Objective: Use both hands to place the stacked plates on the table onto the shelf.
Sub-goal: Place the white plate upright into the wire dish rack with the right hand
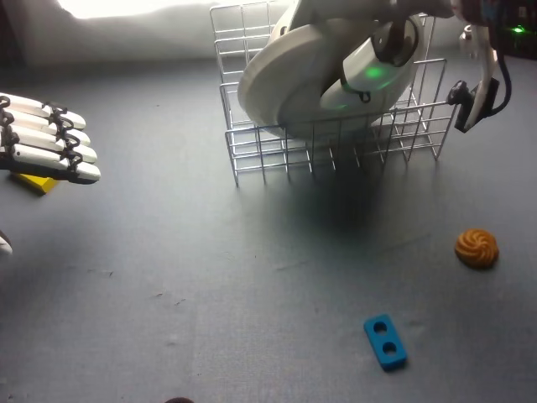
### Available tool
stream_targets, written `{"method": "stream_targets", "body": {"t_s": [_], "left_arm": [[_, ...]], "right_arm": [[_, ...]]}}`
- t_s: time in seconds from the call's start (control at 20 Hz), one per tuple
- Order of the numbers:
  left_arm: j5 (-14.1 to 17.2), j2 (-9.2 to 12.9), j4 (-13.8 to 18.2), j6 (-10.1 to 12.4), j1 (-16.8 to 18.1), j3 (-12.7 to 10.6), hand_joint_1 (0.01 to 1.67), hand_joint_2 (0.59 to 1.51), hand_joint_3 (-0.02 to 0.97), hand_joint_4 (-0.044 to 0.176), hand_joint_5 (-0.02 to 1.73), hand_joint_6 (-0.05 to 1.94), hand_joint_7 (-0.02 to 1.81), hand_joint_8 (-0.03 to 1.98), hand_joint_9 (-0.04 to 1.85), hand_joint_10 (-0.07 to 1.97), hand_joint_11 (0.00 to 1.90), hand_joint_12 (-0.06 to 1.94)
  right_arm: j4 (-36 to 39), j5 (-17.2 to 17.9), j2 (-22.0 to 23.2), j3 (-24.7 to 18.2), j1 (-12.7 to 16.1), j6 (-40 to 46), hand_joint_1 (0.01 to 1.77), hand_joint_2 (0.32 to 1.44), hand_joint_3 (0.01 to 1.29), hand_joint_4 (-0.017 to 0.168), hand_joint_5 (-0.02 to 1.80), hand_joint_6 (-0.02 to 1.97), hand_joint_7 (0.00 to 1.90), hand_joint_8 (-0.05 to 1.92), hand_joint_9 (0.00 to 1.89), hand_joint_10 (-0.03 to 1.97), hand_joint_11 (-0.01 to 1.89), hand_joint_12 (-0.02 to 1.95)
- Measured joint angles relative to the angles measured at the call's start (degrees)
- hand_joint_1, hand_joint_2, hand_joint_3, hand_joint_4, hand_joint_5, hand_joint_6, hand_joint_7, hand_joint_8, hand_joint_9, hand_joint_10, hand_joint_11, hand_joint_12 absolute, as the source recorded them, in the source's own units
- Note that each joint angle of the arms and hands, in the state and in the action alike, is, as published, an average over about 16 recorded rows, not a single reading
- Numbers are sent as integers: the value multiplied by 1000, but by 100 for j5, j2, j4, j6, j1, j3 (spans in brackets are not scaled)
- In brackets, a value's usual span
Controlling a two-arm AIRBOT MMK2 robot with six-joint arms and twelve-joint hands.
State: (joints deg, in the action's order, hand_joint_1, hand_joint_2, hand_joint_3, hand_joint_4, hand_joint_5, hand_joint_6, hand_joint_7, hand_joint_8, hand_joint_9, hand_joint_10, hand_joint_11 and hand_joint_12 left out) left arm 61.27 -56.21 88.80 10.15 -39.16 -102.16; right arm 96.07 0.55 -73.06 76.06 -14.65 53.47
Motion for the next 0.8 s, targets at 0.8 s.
{"method": "stream_targets", "body": {"t_s": [0.8], "left_arm": [[2,0,12,0,2,23,15,1114,14,-3,94,20,71,6,51,8,16,4]], "right_arm": [[3,-14,-120,130,-132,405,1159,1069,11,-7,800,808,975,190,962,275,658,1301]]}}
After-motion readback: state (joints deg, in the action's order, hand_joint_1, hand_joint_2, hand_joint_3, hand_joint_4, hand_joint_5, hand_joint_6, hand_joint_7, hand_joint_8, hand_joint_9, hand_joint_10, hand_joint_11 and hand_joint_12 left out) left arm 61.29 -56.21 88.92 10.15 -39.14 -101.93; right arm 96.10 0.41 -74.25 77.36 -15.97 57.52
